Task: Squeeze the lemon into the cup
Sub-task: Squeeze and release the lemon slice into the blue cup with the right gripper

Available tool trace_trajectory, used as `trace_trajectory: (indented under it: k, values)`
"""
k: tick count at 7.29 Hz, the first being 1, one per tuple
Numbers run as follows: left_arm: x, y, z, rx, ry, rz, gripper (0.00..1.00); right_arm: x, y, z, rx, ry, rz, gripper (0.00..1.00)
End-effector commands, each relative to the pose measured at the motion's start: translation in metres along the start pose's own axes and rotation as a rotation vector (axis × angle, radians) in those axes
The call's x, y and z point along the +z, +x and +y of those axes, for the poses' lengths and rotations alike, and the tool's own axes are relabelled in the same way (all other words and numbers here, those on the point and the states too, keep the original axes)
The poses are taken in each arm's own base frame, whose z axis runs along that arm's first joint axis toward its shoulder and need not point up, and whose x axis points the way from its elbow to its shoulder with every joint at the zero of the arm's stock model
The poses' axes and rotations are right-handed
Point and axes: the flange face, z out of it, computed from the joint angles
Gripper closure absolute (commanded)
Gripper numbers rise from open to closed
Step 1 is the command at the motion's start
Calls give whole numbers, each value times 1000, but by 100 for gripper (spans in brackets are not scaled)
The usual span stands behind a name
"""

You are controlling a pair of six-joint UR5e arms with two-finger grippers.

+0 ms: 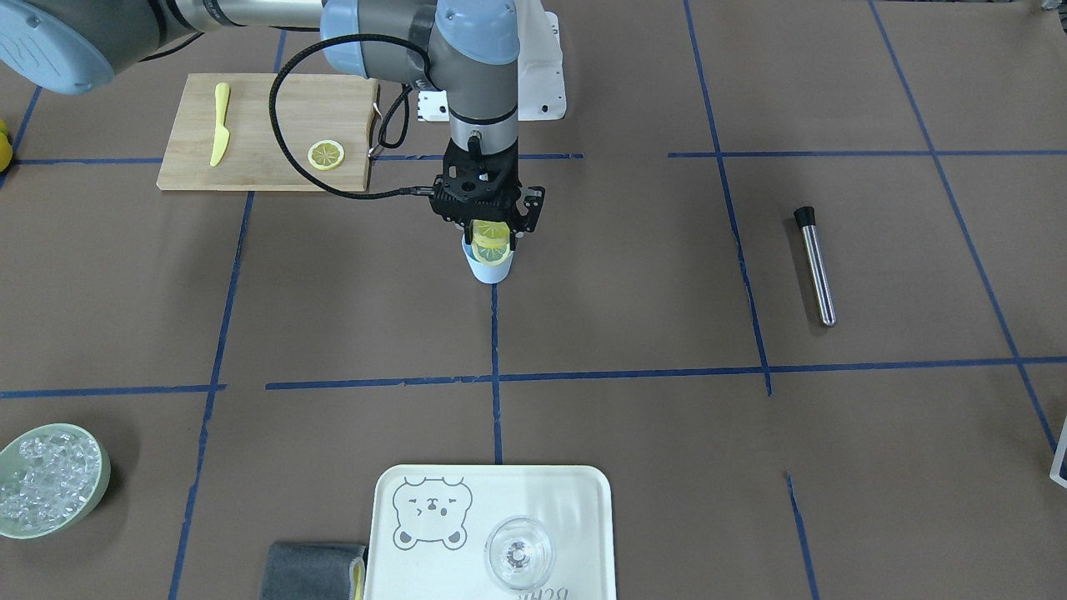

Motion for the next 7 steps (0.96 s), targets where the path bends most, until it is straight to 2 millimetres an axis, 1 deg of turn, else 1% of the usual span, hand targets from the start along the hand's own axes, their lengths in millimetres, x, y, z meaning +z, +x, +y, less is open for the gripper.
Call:
trace_trajectory:
  k: [1,2,6,7]
  values:
    - [-1,0,0,0,2,-1,0,3,3,3,-2,-4,4,32]
    - [-1,0,0,-1,1,1,0,4,3,6,-5,-7,4,30]
    - [0,0,0,-2,0,3,0,3,2,6,-9,-11,2,17]
    - [1,0,0,-2,-2,3,0,-3,4,7,-13,-10,-12,12]
